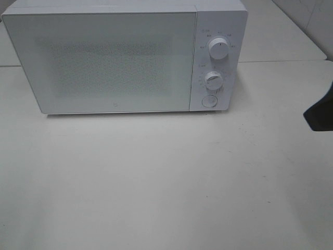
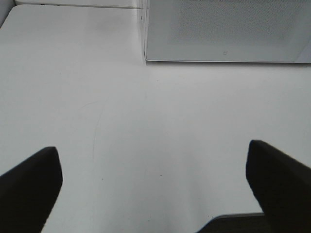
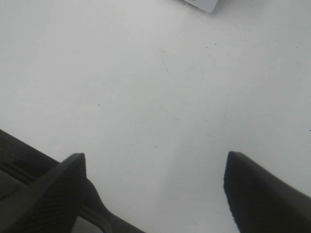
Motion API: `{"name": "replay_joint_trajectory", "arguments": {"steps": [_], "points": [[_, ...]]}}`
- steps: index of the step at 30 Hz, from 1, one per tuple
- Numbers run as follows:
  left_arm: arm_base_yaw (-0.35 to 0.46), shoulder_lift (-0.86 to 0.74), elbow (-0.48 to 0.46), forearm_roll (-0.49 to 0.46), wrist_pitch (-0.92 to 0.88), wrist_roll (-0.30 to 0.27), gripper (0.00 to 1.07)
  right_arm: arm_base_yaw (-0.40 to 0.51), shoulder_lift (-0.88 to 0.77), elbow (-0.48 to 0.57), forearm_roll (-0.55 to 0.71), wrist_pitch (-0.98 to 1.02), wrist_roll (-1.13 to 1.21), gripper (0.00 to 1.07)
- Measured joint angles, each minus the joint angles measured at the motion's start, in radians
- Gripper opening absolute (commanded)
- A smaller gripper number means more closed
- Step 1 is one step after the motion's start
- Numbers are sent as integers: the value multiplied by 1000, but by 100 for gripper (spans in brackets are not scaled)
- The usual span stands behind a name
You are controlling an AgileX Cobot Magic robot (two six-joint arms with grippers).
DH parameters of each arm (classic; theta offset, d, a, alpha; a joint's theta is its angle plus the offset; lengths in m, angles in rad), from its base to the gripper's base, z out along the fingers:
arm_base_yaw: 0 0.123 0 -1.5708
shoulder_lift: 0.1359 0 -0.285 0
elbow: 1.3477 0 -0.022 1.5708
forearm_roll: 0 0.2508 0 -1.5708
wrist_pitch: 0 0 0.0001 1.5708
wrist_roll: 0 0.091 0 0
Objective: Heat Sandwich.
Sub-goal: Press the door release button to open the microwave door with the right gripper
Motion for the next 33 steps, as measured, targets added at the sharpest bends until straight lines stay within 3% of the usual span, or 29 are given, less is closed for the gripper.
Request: {"name": "replay_joint_trajectory", "arguments": {"steps": [10,16,26,33], "points": [[0,0,0,0,0,0,97,-9,-223,0,-1,32,3,76],[0,0,0,0,0,0,97,-132,-317,14,0,60,5,76],[0,0,0,0,0,0,97,-341,-588,188,4,37,10,76],[0,0,0,0,0,0,97,-420,-747,279,10,37,34,76]]}}
